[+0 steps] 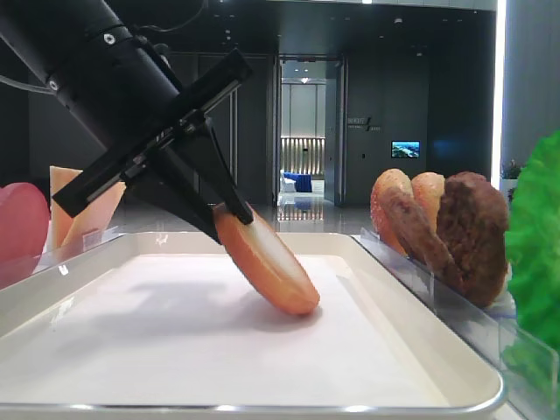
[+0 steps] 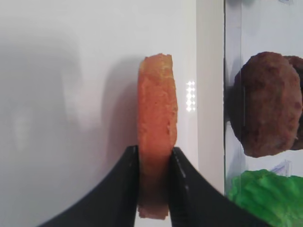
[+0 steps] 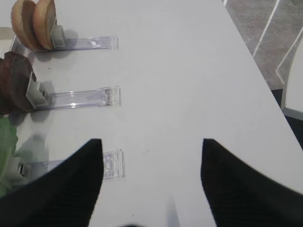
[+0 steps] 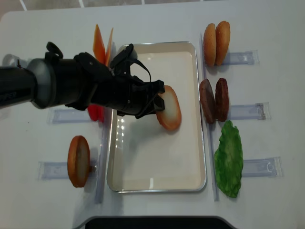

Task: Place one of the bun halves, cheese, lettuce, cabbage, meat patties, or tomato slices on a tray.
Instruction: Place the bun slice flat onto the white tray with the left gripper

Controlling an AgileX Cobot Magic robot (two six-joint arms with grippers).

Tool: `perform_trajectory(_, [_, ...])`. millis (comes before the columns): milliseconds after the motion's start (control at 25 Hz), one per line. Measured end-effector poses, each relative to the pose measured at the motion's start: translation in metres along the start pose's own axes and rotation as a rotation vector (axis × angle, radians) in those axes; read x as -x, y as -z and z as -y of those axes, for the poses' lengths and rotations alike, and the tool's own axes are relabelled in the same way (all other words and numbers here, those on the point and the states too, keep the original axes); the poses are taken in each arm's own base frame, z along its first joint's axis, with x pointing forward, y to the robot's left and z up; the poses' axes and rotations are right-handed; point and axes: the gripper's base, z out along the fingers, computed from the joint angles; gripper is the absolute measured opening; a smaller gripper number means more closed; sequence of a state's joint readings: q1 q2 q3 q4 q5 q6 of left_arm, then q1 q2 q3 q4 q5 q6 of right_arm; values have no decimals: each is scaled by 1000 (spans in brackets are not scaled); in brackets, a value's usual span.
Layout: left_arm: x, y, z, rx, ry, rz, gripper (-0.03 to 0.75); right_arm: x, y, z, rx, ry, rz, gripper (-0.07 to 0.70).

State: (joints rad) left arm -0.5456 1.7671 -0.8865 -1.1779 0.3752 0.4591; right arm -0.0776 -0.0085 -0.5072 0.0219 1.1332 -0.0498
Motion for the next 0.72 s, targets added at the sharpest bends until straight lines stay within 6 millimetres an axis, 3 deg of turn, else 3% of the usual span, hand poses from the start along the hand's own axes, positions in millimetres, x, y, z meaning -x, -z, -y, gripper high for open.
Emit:
perform_trajectory(280, [-6,-1,0,-8,-15,-63,284,0,0,0,0,0,0,429])
perform_trajectory(560, [-11,0,-8,81,-55,-118,302,0,0,0,0,0,0,429])
perform_trajectory(720, [-8,11,-9,102,-62,-110,303,0,0,0,0,0,0,429])
